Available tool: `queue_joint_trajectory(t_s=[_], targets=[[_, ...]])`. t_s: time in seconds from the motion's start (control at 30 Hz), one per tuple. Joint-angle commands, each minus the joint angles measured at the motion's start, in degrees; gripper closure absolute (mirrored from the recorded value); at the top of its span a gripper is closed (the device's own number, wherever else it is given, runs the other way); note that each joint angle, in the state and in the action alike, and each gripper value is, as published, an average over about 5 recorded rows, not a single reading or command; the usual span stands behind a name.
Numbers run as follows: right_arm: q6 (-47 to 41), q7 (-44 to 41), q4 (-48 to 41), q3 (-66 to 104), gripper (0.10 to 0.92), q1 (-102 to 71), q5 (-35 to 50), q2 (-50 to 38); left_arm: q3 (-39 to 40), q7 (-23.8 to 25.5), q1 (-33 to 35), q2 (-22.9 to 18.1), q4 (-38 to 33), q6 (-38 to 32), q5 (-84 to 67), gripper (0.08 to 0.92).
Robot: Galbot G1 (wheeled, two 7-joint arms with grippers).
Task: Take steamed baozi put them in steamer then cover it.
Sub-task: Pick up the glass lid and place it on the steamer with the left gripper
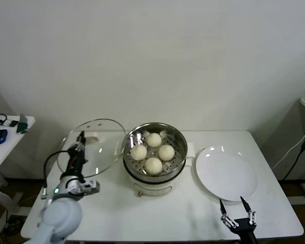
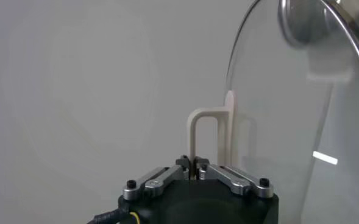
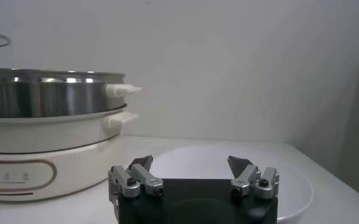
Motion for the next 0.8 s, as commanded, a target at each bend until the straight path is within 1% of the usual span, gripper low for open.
queue_joint_trajectory(t_s=[0.03, 0.2, 0.5, 0.63, 0.8], targets=[[0.35, 0.24, 0.05, -0.06, 0.203, 0.68, -0.3, -0.2, 20.45, 9.56, -11.84, -8.32, -0.65, 11.51, 12.86, 0.866], [1.34, 0.31, -0.57, 0.07, 0.203, 0.72, -0.02, -0.87, 25.5, 10.81, -15.34, -15.37, 4.14, 12.0, 18.02, 0.866], [2.77, 0.78, -1.75, 0.96, 0.203, 0.16, 2.27, -2.81, 30.09, 10.57, -18.28, -25.41, 11.79, 11.03, 24.83, 0.866], [3.19, 0.89, -1.68, 1.34, 0.203, -0.18, 2.9, -3.42, 31.46, 10.11, -18.78, -27.22, 14.74, 10.68, 25.86, 0.866], [3.8, 1.04, -1.76, 1.55, 0.203, -0.56, 3.57, -3.72, 31.54, 9.27, -18.65, -27.28, 17.3, 10.3, 26.24, 0.866]])
